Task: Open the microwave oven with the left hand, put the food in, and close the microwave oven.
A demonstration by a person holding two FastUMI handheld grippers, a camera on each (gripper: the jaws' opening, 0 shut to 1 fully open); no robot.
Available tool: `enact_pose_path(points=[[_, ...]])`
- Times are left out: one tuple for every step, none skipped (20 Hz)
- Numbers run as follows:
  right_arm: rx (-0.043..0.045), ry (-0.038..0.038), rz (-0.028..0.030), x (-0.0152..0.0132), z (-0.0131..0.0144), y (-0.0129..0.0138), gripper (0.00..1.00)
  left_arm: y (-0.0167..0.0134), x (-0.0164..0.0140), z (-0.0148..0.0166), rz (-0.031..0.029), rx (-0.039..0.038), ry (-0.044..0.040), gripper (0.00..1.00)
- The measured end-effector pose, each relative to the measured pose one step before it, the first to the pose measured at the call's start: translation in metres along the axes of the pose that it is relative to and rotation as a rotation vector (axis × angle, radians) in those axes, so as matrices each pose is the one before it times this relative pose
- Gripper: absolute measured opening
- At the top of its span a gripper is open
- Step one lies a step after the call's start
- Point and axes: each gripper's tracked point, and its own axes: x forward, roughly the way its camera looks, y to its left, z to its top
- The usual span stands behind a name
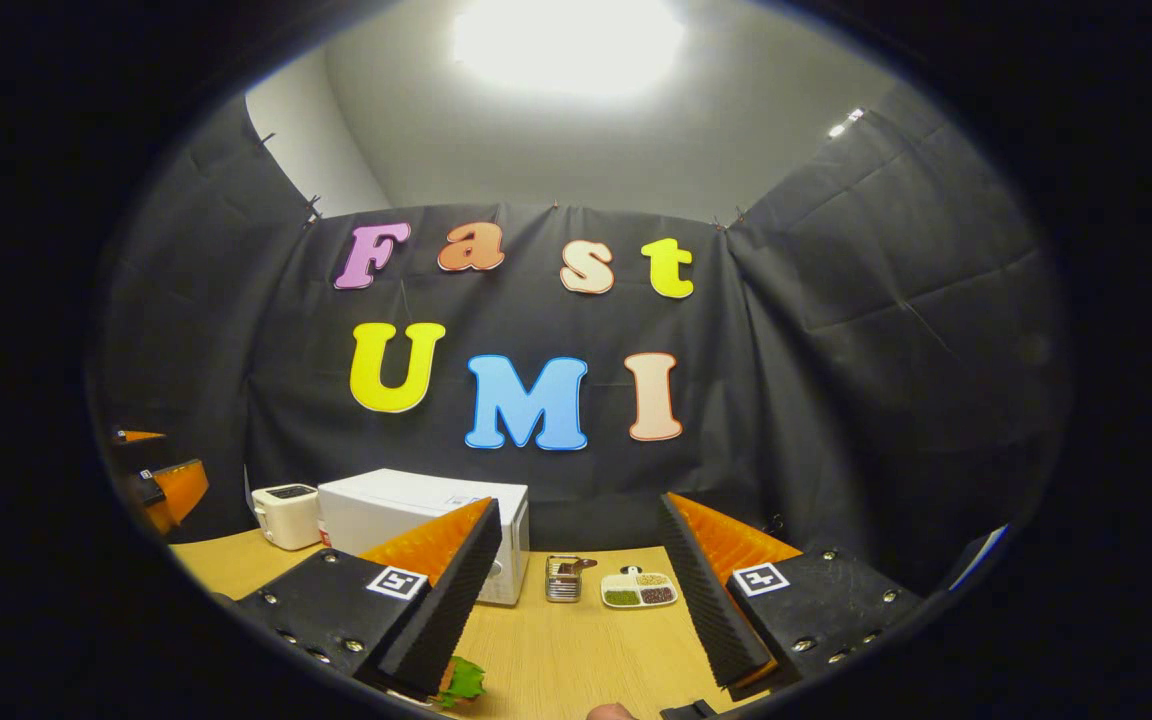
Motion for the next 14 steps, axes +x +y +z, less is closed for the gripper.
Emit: enact_pose_path(points=[[-0.00033,-0.00017,0.00032,0.00136,0.00054,-0.00031,0.95,0.0004,-0.00026,-0.00067,0.00136,-0.00159,0.00032,0.96],[-0.00052,-0.00216,0.00035,0.00092,0.00032,-0.00059,0.95,0.00012,0.00099,-0.00003,0.00332,-0.00042,0.0016,0.96],[-0.00039,-0.00242,0.0022,0.00209,0.00099,-0.00007,0.95,-0.00034,0.00096,0.00017,0.00318,-0.00088,0.0002,0.96],[-0.00076,-0.00197,0.00257,0.0005,-0.00007,0.00081,0.95,0.00022,0.00104,0.00039,0.0024,-0.00065,0.00042,0.96],[-0.00184,-0.00176,0.00178,0.00094,0.00022,0.00014,0.95,-0.00097,0.00066,0.00003,0.00144,0.00003,0.0009,0.96],[-0.00123,-0.00193,0.00167,0.00122,0.0,-0.00055,0.95,0.00033,-0.00009,-0.00056,0.00222,0.0006,-0.00105,0.96],[0.00097,-0.00094,0.00173,0.00049,0.00076,0.00014,0.95,0.0006,0.0019,0.00129,0.00285,0.00118,-0.00022,0.96],[0.00299,-0.00133,0.00278,0.00207,-0.00043,0.00094,0.95,0.00004,-0.00042,-0.00103,0.00092,0.00112,0.00005,0.96],[0.0036,-0.00093,0.00246,0.00197,0.00079,0.00038,0.95,0.00014,0.00045,0.00002,0.00233,0.00201,0.00221,0.96],[0.0031,-0.00225,0.00548,-0.00036,-0.00037,0.00124,0.95,-0.00009,-0.00018,-0.0004,0.00261,0.00066,0.00083,0.96],[0.00213,-0.00403,0.005,0.00055,0.0013,0.00095,0.95,-0.00018,0.0016,0.00034,0.0023,-0.00149,0.0021,0.96],[0.00257,-0.00625,0.00797,0.00145,0.00023,0.00018,0.95,-0.00074,-0.00004,-0.00129,0.0016,-0.00163,0.00066,0.96],[0.00019,-0.0022,0.01075,0.00133,0.00134,0.00206,0.95,-0.00193,0.00208,-0.00077,0.00343,-0.00106,0.00121,0.96],[-0.00143,-0.00385,0.00908,0.00099,0.00031,0.00025,0.95,-0.00139,0.0037,-0.00229,0.00511,0.00069,0.00679,0.96]])
